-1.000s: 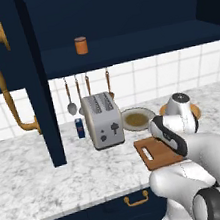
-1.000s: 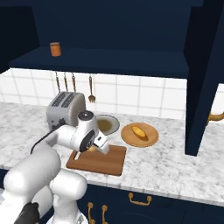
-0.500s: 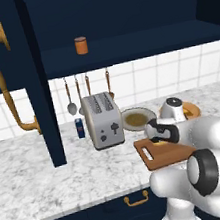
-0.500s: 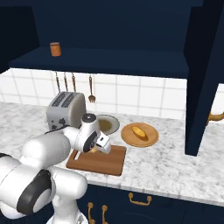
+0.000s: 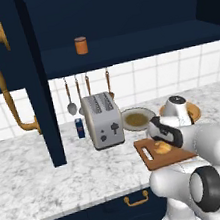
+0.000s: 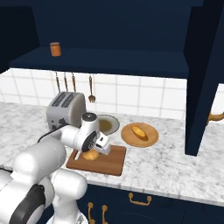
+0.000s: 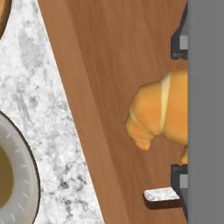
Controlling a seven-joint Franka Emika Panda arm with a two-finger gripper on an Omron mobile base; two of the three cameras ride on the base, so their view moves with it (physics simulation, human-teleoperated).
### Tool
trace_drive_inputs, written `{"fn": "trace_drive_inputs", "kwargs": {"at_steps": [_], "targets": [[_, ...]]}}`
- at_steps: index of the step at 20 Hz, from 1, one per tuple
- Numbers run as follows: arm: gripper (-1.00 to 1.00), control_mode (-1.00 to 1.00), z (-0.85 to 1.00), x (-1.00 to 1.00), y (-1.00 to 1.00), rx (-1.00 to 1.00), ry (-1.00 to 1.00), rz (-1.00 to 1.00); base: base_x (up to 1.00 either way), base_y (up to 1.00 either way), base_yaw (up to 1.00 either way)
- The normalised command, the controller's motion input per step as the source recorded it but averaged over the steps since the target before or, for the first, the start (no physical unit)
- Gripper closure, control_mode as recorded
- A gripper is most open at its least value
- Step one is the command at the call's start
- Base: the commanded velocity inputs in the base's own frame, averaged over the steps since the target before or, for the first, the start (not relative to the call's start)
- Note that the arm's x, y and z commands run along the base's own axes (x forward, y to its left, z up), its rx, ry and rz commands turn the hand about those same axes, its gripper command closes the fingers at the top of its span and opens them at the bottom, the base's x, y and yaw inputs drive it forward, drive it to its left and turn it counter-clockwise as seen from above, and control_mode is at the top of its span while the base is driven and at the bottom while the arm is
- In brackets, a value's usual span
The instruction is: From the different types of pastries on the counter, select a croissant and place it on the cutting board. Then retrieve a jar of jam from the cabinet and place it alongside the croissant on the cutting board.
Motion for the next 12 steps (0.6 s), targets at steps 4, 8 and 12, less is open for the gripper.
{"fn": "trace_drive_inputs", "kwargs": {"at_steps": [4, 8, 12], "targets": [[-1.00, -1.00, 0.21, -0.19, 0.00, 0.05, -0.03, 0.05, 0.00, 0.00, 0.00], [-1.00, -1.00, 0.97, -0.53, -0.03, 0.12, -0.17, 0.08, 0.00, 0.00, 0.00], [-1.00, -1.00, 1.00, -0.52, 0.00, 0.12, -0.13, 0.16, 0.00, 0.00, 0.00]]}}
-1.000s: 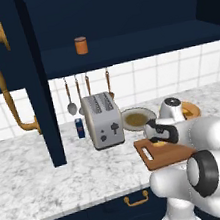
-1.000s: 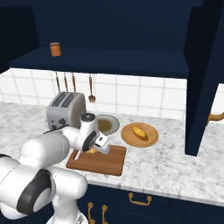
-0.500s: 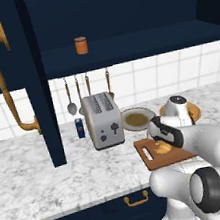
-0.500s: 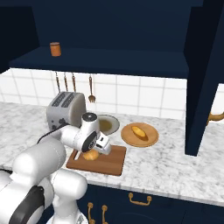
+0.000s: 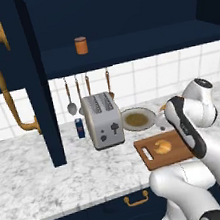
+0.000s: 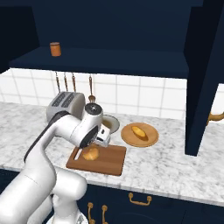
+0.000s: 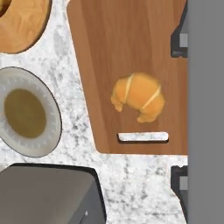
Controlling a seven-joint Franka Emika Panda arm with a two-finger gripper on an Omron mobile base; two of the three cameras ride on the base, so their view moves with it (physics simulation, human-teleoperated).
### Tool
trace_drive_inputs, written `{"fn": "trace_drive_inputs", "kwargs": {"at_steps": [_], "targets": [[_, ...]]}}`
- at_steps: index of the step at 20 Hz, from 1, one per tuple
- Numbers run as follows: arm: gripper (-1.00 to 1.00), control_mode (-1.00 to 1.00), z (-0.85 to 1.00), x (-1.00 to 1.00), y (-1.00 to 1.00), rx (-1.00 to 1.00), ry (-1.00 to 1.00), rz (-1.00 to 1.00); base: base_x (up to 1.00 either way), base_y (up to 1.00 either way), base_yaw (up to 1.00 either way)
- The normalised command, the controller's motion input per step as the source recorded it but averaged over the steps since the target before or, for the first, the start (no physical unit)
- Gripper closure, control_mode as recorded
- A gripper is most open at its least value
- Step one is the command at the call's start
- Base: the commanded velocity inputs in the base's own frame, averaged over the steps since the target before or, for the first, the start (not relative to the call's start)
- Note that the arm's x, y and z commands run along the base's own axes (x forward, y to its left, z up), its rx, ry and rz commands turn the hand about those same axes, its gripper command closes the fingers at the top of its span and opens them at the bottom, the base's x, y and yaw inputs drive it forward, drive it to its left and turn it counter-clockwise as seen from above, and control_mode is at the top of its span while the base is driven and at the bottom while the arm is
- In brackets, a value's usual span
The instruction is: From the different types of pastries on the counter, select a croissant and place it on the cutting board. Then retrieve a jar of jam from the cabinet and place it alongside the croissant on the cutting board.
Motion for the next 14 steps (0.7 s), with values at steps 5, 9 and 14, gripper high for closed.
{"fn": "trace_drive_inputs", "kwargs": {"at_steps": [5, 9, 14], "targets": [[-1.00, -1.00, 1.00, -0.62, 0.00, 0.04, -0.32, 0.17, 0.00, 0.00, 0.00], [-1.00, -1.00, 1.00, -0.31, 0.00, 0.00, -0.55, 0.25, 0.00, 0.00, 0.00], [-1.00, -1.00, 1.00, -0.31, 0.01, -0.02, -0.46, 0.28, 0.00, 0.00, 0.00]]}}
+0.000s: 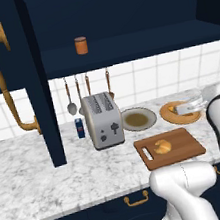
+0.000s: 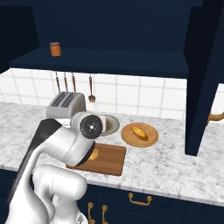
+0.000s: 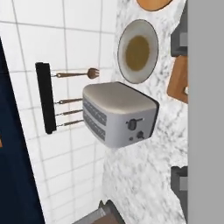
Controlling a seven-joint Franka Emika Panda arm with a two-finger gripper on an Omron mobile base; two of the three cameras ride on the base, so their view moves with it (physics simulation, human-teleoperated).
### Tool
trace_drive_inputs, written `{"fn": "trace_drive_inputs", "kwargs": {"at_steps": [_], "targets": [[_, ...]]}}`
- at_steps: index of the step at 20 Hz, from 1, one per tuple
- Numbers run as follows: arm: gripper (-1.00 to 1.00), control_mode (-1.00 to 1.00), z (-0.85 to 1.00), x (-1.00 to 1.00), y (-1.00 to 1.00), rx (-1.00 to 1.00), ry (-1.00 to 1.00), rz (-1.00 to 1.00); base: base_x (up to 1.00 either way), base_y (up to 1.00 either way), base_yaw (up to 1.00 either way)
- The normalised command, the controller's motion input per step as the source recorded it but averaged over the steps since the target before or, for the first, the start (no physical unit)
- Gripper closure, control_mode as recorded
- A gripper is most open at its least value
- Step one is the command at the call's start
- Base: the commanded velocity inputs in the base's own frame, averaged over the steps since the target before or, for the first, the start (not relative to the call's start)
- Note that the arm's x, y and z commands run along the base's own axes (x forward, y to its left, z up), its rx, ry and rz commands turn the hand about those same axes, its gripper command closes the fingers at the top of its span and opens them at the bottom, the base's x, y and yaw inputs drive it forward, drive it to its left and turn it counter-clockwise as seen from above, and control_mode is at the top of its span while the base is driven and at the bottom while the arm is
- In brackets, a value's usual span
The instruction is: From the different types of pastries on the counter, select a croissant and place it on the cutting board. Then retrieve a jar of jam from the cabinet and place it alongside the croissant on the cutting board.
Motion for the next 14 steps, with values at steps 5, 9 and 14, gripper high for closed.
{"fn": "trace_drive_inputs", "kwargs": {"at_steps": [5, 9, 14], "targets": [[-1.00, -1.00, 1.00, -0.32, 0.15, -0.01, -0.22, 0.26, 0.00, 0.00, 0.00], [-1.00, -1.00, 1.00, -0.62, 0.27, 0.00, -0.02, 0.17, 0.00, 0.00, 0.00], [-1.00, -1.00, 1.00, -0.81, 0.03, 0.00, -0.01, 0.07, 0.00, 0.00, 0.00]]}}
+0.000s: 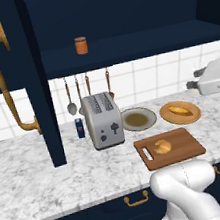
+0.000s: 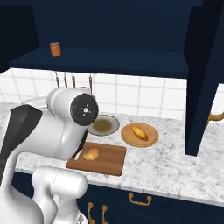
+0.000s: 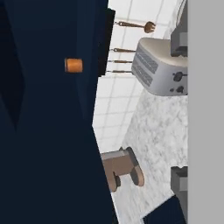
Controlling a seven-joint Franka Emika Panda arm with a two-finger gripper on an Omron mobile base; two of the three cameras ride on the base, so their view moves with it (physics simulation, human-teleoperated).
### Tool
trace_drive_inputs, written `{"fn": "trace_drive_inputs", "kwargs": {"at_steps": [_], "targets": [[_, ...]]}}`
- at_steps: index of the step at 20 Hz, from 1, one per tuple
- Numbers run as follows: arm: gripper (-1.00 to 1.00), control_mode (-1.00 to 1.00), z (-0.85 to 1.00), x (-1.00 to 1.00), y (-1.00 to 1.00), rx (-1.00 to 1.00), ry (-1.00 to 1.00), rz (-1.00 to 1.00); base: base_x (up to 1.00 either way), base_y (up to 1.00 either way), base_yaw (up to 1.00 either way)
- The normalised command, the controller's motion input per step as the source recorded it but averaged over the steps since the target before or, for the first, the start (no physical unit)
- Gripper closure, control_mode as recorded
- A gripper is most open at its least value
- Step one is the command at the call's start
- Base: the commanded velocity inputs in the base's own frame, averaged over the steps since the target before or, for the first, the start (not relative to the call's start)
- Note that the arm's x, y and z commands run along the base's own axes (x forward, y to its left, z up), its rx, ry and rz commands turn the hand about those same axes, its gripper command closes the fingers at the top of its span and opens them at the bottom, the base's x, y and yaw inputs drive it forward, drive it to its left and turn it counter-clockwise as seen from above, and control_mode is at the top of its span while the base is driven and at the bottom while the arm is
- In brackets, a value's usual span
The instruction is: From the different types of pastries on the counter, select a croissant and place it on the cutting board. Then retrieve a jar of jam from the cabinet and place it alongside the croissant on the cutting board.
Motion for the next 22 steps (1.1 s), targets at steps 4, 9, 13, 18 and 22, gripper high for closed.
{"fn": "trace_drive_inputs", "kwargs": {"at_steps": [4, 9, 13, 18, 22], "targets": [[-1.00, -1.00, 1.00, -0.32, 0.21, -0.01, -0.08, 0.01, 0.00, 0.00, 0.00], [-1.00, -1.00, 0.10, 0.44, 0.37, -0.13, 0.01, 0.09, 0.00, 0.00, 0.00], [-1.00, -1.00, 0.52, 0.90, 0.00, 0.00, -0.01, 0.00, 0.00, 0.00, 0.00], [-1.00, -1.00, 0.17, 0.80, 0.26, -0.06, -0.05, 0.00, 0.00, 0.00, 0.00], [-1.00, -1.00, -0.08, 0.77, 0.25, 0.00, -0.01, 0.02, 0.00, 0.00, 0.00]]}}
